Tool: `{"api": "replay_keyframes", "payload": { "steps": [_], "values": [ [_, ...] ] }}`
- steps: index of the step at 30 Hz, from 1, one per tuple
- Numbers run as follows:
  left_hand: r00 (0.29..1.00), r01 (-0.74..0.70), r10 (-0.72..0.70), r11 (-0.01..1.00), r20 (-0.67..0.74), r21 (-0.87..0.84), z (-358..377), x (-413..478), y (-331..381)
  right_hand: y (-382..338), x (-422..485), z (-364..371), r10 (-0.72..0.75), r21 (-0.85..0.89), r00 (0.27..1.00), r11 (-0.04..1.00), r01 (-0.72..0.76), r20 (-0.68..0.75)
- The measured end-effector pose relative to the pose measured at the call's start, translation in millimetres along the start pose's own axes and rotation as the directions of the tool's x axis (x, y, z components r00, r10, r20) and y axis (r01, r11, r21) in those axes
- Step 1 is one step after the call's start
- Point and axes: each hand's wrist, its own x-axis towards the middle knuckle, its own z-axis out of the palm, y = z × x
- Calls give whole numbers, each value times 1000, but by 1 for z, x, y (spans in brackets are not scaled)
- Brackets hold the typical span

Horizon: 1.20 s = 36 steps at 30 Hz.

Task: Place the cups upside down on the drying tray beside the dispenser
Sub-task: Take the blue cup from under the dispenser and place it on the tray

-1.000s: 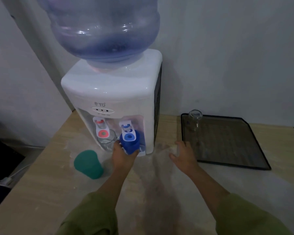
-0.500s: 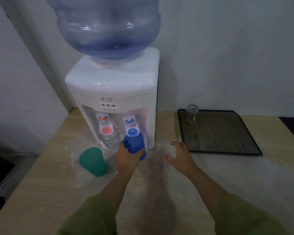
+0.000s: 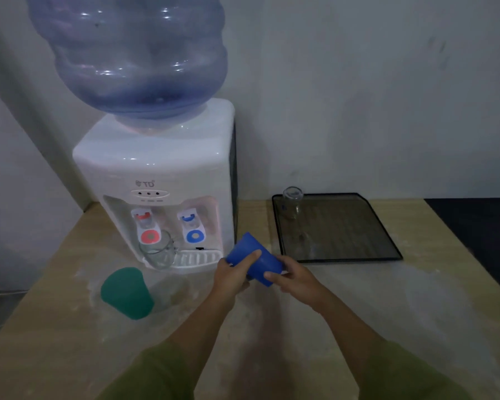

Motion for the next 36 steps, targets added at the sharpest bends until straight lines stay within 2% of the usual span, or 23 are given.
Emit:
{"api": "replay_keyframes", "payload": {
  "steps": [7,11,14,16,18,20,25,30,36],
  "values": [
    [980,85,-83,996,179,-4,54,12,18,7,13,-51,37,306,994,952,-3,-106],
    [966,102,-132,985,222,142,78,32,22,8,28,-82,106,392,971,920,-14,-214],
    [984,-66,-8,913,178,403,87,45,16,10,43,-106,127,221,920,974,-46,-371],
    [956,-273,157,784,248,557,89,53,10,12,56,-119,100,37,890,995,-94,-445],
    [918,-383,185,645,351,661,89,60,3,13,69,-127,58,-114,892,986,-121,-448],
    [907,-399,131,574,401,715,89,65,-2,13,80,-131,23,-246,913,960,-134,-408],
    [887,-453,139,451,440,769,93,76,-11,5,104,-131,-81,-487,957,871,-67,-277],
    [882,-471,158,338,444,815,90,85,-24,1,114,-120,-90,-557,982,830,-19,-167],
    [894,-448,129,329,430,832,87,90,-33,-2,115,-114,-38,-582,989,811,-51,-140]
  ]
}}
